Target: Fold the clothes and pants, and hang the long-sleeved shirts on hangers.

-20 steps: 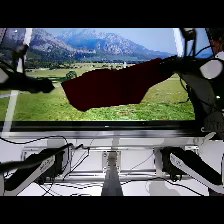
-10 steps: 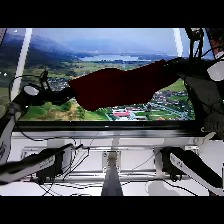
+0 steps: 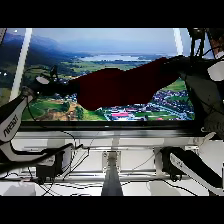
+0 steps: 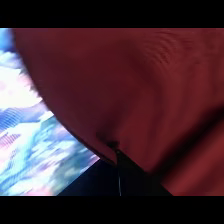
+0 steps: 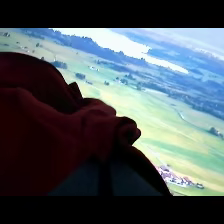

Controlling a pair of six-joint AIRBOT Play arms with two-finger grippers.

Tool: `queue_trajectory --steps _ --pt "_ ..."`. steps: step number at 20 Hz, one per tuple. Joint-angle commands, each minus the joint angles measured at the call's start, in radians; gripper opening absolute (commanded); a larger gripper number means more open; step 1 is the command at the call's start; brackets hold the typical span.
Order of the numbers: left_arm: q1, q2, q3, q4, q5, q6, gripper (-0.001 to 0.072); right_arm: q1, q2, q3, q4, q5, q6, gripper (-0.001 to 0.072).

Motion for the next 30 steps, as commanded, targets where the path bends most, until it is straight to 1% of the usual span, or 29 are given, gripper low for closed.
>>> queue_trajectory --steps 1,3,5,8,12,14,17,19,20,22,24,25,26,27,29,30 --pt "-0.026 0.008 0.105 0.002 -0.025 0.069 0.0013 -0.002 0.003 0.009 -0.036 -0.073 0.0 0.0017" --pt "0.008 0.084 0.211 0.079 -0.058 0.068 0.0013 -0.002 0.003 0.034 -0.111 -0.098 0.0 0.0017" --pt "0.053 0.197 0.319 0.167 -0.079 0.065 0.0013 -0.002 0.003 0.074 -0.179 -0.095 0.001 0.0017" --pt "0.122 0.409 0.444 0.3 -0.048 0.066 0.0013 -0.002 0.017 0.156 -0.212 -0.091 0.001 0.0017" --pt "0.188 0.711 0.464 0.394 0.12 0.066 0.0013 -0.002 0.077 0.248 -0.195 -0.088 0.019 0.0017" --pt "0.207 0.826 0.464 0.45 0.17 0.066 0.0013 -0.001 0.13 0.27 -0.167 -0.087 0.019 0.0017" --pt "0.236 0.951 0.464 0.536 0.166 0.057 0.0013 -0.001 0.229 0.274 -0.103 -0.052 0.019 0.0017" --pt "0.261 1.001 0.464 0.601 0.121 -0.02 0.0013 -0.001 0.296 0.273 -0.043 0.047 0.019 0.0017" --pt "0.274 1.013 0.464 0.648 0.051 -0.069 0.0013 -0.001 0.322 0.273 -0.018 0.117 0.019 0.0017" --pt "0.285 0.991 0.461 0.724 -0.132 -0.119 0.0013 -0.001 0.345 0.272 0.032 0.262 0.019 0.0016" --pt "0.283 0.893 0.461 0.731 -0.311 -0.117 0.0013 -0.001 0.33 0.272 0.08 0.392 0.019 0.0016" --pt "0.283 0.831 0.461 0.708 -0.367 -0.114 0.0013 -0.001 0.309 0.27 0.09 0.436 0.02 0.0016" --pt "0.283 0.752 0.461 0.673 -0.402 -0.083 0.0013 -0.001 0.283 0.262 0.089 0.46 0.032 0.0016" --pt "0.282 0.673 0.461 0.634 -0.41 -0.049 0.0014 -0.001 0.248 0.246 0.089 0.463 0.053 0.0016" --pt "0.265 0.501 0.461 0.558 -0.407 0.029 0.0013 -0.001 0.166 0.196 0.089 0.463 0.068 0.0016" --pt "0.249 0.418 0.461 0.535 -0.407 0.044 0.0014 -0.001 0.117 0.156 0.089 0.46 0.068 0.0016"
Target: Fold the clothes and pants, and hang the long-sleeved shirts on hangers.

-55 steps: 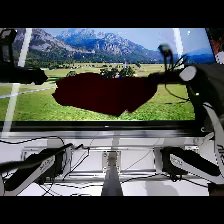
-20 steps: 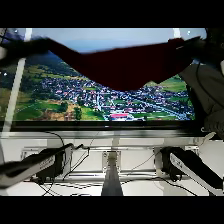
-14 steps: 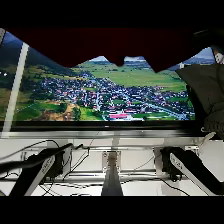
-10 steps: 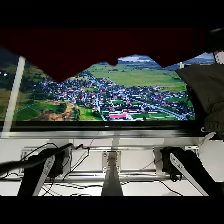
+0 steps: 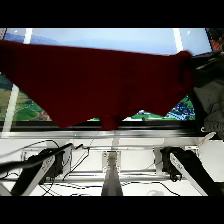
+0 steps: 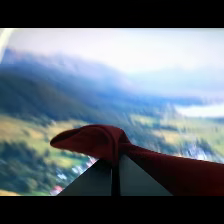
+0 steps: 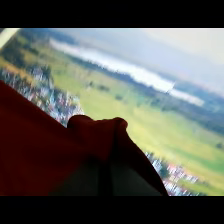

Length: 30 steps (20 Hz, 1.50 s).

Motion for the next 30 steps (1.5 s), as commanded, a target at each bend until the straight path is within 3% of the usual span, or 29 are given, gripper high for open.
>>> queue_trajectory --steps 1,3,7,12,13,14,16,17,22,23,24,25,27,30 --pt "-0.04 -0.286 0.0 -0.099 -0.071 0.073 0.0013 0.0 -0.144 -0.102 0.022 0.051 0.019 0.0017" --pt "-0.091 -0.436 0.0 -0.103 -0.06 0.072 0.0013 0.0 -0.249 -0.188 0.021 0.005 0.019 0.0017" --pt "-0.203 -0.629 0.0 -0.102 0.084 0.069 0.0014 -0.001 -0.461 -0.294 0.009 -0.317 0.019 0.0017" --pt "-0.276 -0.632 0.002 -0.102 0.429 0.069 0.0015 -0.001 -0.56 -0.292 -0.01 -0.739 0.022 0.0018" --pt "-0.276 -0.621 0.002 -0.102 0.476 0.069 0.0043 -0.001 -0.56 -0.291 -0.04 -0.804 0.051 0.0017" --pt "-0.276 -0.606 0.002 -0.102 0.487 0.069 0.0195 -0.009 -0.56 -0.287 -0.065 -0.842 0.098 0.0031" --pt "-0.27 -0.565 0.002 -0.102 0.464 0.066 0.072 -0.056 -0.561 -0.277 -0.069 -0.861 0.18 0.0362" --pt "-0.267 -0.54 0.002 -0.102 0.427 0.065 0.0702 -0.093 -0.56 -0.276 -0.068 -0.843 0.209 0.043" --pt "-0.237 -0.42 0.002 -0.087 0.082 0.058 0.0698 -0.333 -0.567 -0.276 -0.067 -0.57 0.209 0.0431" --pt "-0.223 -0.403 0.002 -0.086 0.005 0.032 0.0673 -0.371 -0.578 -0.276 -0.061 -0.525 0.19 0.0431" --pt "-0.206 -0.392 0.001 -0.087 -0.047 0.003 0.06 -0.405 -0.6 -0.276 -0.036 -0.475 0.155 0.0432" --pt "-0.186 -0.387 0.0 -0.087 -0.07 -0.048 0.0554 -0.427 -0.629 -0.276 0.009 -0.431 0.099 0.0432" --pt "-0.148 -0.38 -0.017 -0.089 -0.076 -0.18 0.0553 -0.449 -0.706 -0.276 0.162 -0.361 -0.013 0.0432" --pt "-0.136 -0.339 -0.121 -0.094 -0.108 -0.183 0.0553 -0.447 -0.81 -0.276 0.349 -0.348 -0.065 0.0432"
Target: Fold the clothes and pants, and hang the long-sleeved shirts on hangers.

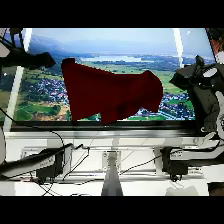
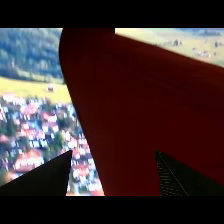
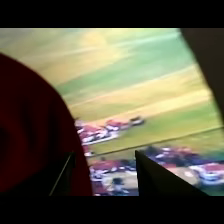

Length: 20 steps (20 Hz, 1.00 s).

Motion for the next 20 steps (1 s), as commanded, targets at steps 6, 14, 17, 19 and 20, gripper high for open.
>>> queue_trajectory --steps 6,14,17,19,20 --pt "0.029 0.267 -0.46 0.004 -0.05 -0.1 0.0553 -0.005 -0.176 0.001 0.257 0.06 -0.179 0.0428" --pt "0.027 0.366 -0.818 -0.098 0.077 -0.201 0.0552 0.047 -0.176 0.002 0.248 0.045 -0.242 0.0018" --pt "0.027 0.338 -0.894 -0.177 0.145 -0.2 0.0552 0.046 -0.176 0.002 0.246 0.045 -0.243 0.0017" --pt "0.026 0.303 -0.913 -0.185 0.156 -0.171 0.0551 0.046 -0.176 0.002 0.246 0.045 -0.243 0.0017" --pt "0.027 0.279 -0.916 -0.191 0.156 -0.142 0.0548 0.046 -0.176 0.003 0.246 0.045 -0.243 0.0017"
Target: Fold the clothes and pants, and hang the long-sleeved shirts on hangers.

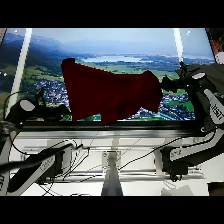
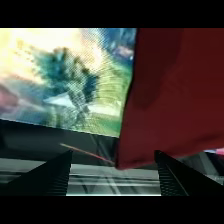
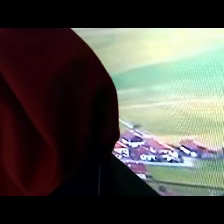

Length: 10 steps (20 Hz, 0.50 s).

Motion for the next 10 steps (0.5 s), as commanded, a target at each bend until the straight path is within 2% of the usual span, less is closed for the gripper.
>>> queue_trajectory --steps 1,2,6,8,10 --pt "-0.003 -0.063 -0.043 -0.056 0.044 0.076 0.0496 0.002 0.0 0.006 -0.002 -0.003 -0.008 0.0017" --pt "-0.007 -0.088 -0.042 -0.085 0.063 0.119 0.0471 0.002 0.0 0.012 -0.003 -0.002 -0.008 0.0017" --pt "-0.068 -0.202 -0.041 -0.294 0.119 0.309 0.0452 0.002 0.018 0.085 -0.093 0.036 -0.01 0.0017" --pt "-0.088 -0.237 -0.04 -0.366 0.08 0.372 0.02 0.002 0.051 0.132 -0.144 0.074 -0.01 0.0017" --pt "-0.082 -0.236 -0.029 -0.392 -0.006 0.461 0.0038 0.002 0.109 0.165 -0.156 0.097 -0.01 0.0017"
